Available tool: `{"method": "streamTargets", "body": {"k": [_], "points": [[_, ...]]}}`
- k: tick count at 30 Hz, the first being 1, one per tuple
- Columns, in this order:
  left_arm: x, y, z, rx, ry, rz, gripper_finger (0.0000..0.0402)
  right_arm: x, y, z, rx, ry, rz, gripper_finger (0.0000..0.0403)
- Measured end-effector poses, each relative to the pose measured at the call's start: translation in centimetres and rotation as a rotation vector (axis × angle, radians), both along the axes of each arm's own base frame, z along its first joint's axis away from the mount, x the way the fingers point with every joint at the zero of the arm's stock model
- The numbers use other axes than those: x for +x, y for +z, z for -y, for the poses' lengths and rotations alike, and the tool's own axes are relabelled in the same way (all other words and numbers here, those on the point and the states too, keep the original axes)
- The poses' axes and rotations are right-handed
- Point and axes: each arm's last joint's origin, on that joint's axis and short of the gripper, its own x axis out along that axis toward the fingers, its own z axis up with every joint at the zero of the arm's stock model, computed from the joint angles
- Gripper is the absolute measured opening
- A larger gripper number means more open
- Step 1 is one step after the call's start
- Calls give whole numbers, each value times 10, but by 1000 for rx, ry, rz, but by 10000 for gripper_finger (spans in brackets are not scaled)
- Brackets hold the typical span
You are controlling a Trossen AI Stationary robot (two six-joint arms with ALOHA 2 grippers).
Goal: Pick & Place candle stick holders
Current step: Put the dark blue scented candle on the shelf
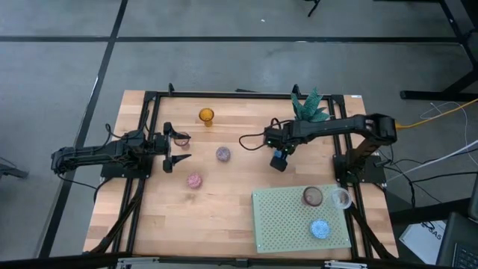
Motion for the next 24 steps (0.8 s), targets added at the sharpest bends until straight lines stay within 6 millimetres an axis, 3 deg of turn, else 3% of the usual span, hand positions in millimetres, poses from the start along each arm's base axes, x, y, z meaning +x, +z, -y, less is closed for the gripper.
{"method": "streamTargets", "body": {"k": [6,13,16,22,24], "points": [[0,0,0,0,1,0,334,4,-13,0,23,26,-37,395],[0,0,0,0,0,0,334,7,-15,0,17,65,-22,391],[0,0,0,0,1,0,334,7,-16,0,18,72,-32,369],[0,0,0,0,1,0,334,8,-23,0,26,73,-64,288],[0,0,0,0,1,0,334,8,-23,0,27,75,-63,288]]}}
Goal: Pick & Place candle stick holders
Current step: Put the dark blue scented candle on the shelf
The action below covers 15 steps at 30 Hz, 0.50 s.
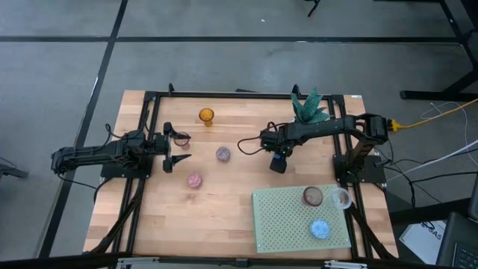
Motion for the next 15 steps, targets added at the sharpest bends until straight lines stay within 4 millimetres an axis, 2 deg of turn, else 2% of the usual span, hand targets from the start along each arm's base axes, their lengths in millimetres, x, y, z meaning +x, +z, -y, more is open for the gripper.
{"method": "streamTargets", "body": {"k": [7,15], "points": [[0,0,0,0,0,0,334,2,6,0,7,0,-2,288],[0,0,0,0,0,0,334,16,40,7,4,-15,22,288]]}}
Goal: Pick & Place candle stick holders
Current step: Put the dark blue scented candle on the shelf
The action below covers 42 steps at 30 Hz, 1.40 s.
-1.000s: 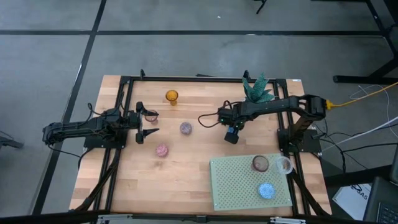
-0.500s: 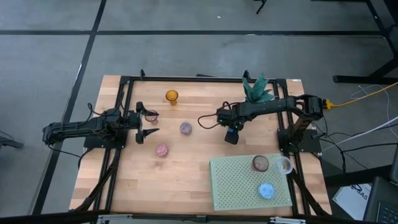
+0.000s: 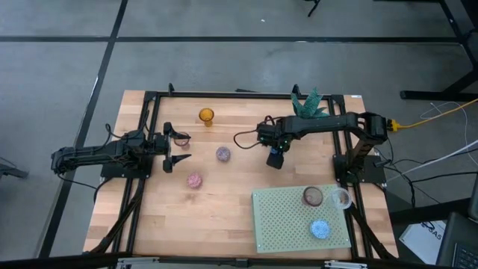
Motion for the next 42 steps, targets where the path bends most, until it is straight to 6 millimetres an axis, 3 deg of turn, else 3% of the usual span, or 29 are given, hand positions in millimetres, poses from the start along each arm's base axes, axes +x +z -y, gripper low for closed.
{"method": "streamTargets", "body": {"k": [12,20,33,42], "points": [[0,0,0,0,0,0,334,17,65,3,-5,-64,80,288],[0,0,0,0,0,0,334,21,103,-14,-1,-57,114,288],[0,0,0,0,0,0,334,16,152,-85,6,193,193,288],[0,0,0,0,0,0,334,1,157,-141,8,466,189,288]]}}
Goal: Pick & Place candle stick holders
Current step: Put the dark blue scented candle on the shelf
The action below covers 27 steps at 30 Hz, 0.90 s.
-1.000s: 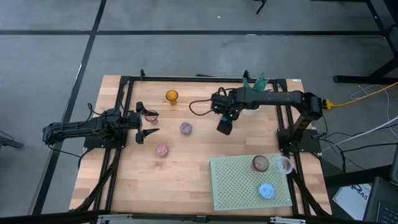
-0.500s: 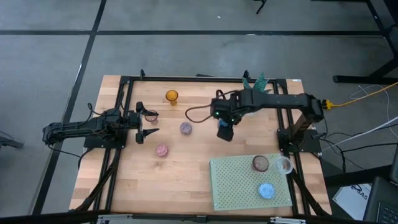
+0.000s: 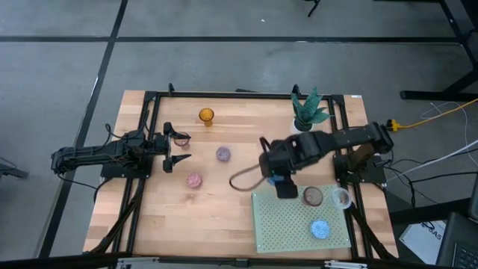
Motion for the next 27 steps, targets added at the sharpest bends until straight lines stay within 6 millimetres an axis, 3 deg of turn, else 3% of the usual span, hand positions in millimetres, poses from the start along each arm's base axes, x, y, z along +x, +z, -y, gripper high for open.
{"method": "streamTargets", "body": {"k": [9,19,27], "points": [[0,0,0,0,0,0,334,-15,0,-42,0,160,17,288],[0,0,0,0,0,0,334,-25,-8,-78,-30,396,18,288],[0,0,0,0,0,-2,334,-25,-18,-98,-17,472,16,288]]}}
